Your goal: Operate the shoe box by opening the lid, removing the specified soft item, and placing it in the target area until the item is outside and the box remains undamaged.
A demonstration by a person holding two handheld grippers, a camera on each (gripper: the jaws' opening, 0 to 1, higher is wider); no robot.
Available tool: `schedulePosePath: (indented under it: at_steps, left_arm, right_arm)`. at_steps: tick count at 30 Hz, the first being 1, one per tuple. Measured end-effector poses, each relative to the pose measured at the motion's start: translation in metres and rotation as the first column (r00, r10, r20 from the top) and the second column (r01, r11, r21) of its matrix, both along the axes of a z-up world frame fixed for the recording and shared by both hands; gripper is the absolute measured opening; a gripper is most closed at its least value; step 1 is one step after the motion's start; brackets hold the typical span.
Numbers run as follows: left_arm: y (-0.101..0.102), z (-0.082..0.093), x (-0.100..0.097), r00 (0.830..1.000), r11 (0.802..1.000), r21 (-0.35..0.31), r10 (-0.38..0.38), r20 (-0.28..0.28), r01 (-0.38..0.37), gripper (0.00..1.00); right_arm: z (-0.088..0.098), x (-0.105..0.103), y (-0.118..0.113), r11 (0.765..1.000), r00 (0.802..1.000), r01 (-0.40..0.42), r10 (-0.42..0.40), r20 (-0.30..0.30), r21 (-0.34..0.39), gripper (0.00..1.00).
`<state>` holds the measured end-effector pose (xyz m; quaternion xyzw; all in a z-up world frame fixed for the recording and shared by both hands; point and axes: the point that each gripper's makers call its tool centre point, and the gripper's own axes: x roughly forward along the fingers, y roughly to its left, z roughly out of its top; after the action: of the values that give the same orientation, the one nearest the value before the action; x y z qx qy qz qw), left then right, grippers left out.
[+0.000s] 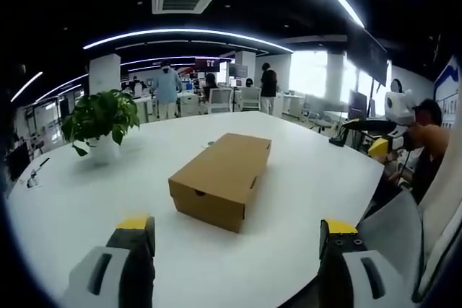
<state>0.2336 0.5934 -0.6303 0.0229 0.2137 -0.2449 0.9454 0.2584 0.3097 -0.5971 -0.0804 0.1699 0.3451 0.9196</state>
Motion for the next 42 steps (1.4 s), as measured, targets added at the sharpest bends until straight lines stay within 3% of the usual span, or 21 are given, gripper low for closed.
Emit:
schedulePosePath:
  at_steps: [14, 33, 42]
  left_arm:
    - [-0.008, -0.003, 0.005, 1.0, 1.0, -0.03, -0.002, -0.008, 0.001, 0.96]
    - [-0.033, -0.01, 0.017, 0.999, 0.999, 0.012, -0.035, -0.017, 0.035, 0.94]
    - [-0.038, -0.014, 0.024, 1.0, 1.0, 0.007, -0.012, -0.018, 0.012, 0.89]
  right_arm:
    - [-0.003, 0.006, 0.004, 0.999, 1.0, -0.03, 0.03, -0.003, -0.015, 0.94]
    - [-0.013, 0.021, -0.001, 0.998, 0.998, -0.057, 0.056, -0.013, -0.013, 0.92]
    - [-0.021, 0.031, 0.001, 0.996, 0.996, -0.088, 0.088, -0.029, -0.01, 0.91]
